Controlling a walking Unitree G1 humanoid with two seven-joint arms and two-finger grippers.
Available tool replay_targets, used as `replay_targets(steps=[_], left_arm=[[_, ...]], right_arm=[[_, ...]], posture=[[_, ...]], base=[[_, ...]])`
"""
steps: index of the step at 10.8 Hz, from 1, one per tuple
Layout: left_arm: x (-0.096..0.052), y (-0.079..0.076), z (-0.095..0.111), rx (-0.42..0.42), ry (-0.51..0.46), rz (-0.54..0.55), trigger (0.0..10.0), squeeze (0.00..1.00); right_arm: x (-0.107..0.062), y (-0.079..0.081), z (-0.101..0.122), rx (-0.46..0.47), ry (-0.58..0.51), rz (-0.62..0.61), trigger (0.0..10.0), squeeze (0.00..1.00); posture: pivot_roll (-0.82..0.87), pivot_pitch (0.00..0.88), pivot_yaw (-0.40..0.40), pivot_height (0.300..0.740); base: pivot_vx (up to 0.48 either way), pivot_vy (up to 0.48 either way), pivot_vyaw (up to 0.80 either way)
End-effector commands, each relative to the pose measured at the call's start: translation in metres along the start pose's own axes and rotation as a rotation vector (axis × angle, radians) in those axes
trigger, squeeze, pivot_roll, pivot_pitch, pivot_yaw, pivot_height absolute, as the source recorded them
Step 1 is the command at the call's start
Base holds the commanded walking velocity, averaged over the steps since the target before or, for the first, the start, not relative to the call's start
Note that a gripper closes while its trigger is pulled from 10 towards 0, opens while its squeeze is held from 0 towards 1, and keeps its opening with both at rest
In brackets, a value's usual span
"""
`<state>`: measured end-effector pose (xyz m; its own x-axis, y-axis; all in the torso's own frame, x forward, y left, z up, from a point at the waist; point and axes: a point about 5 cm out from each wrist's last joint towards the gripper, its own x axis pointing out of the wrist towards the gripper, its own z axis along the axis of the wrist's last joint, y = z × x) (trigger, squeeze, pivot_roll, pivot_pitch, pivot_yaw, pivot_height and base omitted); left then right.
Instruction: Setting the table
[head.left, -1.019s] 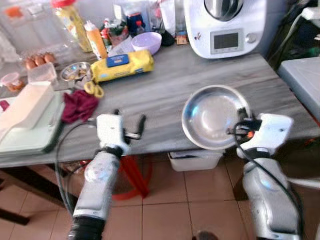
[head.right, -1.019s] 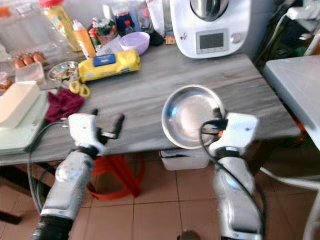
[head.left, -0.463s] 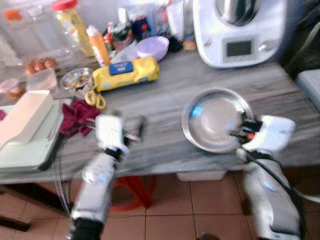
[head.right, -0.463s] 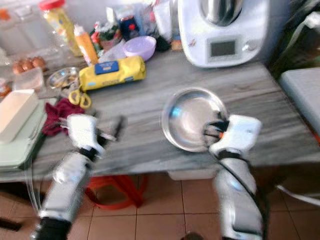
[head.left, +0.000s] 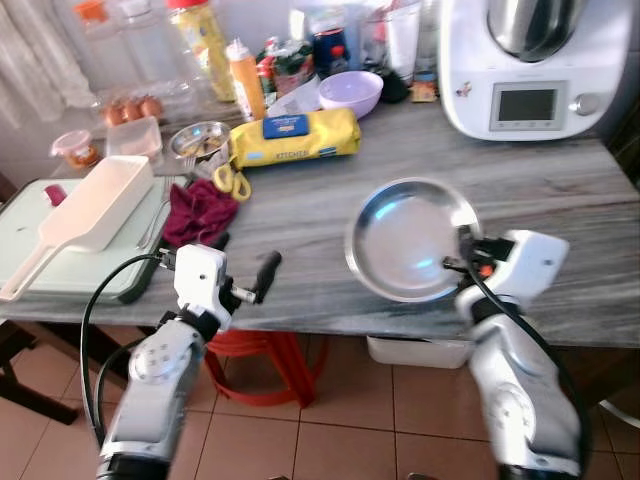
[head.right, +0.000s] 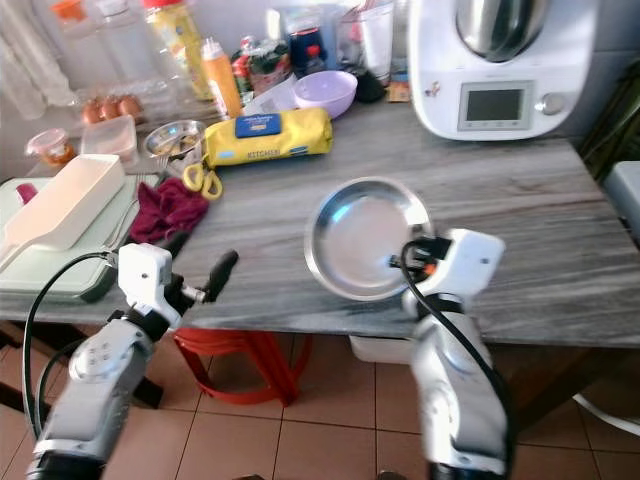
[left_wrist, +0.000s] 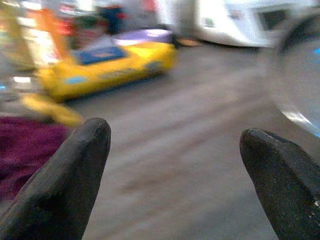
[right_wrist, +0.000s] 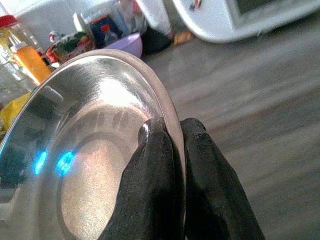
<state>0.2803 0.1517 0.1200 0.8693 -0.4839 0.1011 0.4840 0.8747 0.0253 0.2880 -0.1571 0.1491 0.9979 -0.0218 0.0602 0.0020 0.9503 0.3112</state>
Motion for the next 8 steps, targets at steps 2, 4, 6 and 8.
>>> replay_targets(steps=[2,4,6,8], left_arm=[[-0.011,-0.007,-0.001,-0.026,0.040,-0.137,10.0,0.00],[-0.016,-0.007,-0.003,-0.021,0.062,-0.180,10.0,0.00],[-0.017,-0.008,-0.002,-0.035,0.064,-0.206,10.0,0.00],[-0.020,-0.010,0.000,-0.038,0.055,-0.238,10.0,0.00]], right_arm=[[0.011,0.012,-0.003,0.064,0.032,0.034,10.0,0.00],[0.022,0.021,-0.011,0.163,0.124,0.020,10.0,0.00],[0.027,0.029,-0.017,0.221,0.164,0.037,10.0,0.00],[0.030,0.036,-0.021,0.228,0.209,0.036,10.0,0.00]], posture=[[-0.07,0.133,0.130,0.740],[-0.06,0.133,0.132,0.740],[-0.06,0.135,0.129,0.740],[-0.06,0.135,0.127,0.740]], base=[[0.000,0.000,0.00],[0.000,0.000,0.00],[0.000,0.000,0.00],[0.000,0.000,0.00]])
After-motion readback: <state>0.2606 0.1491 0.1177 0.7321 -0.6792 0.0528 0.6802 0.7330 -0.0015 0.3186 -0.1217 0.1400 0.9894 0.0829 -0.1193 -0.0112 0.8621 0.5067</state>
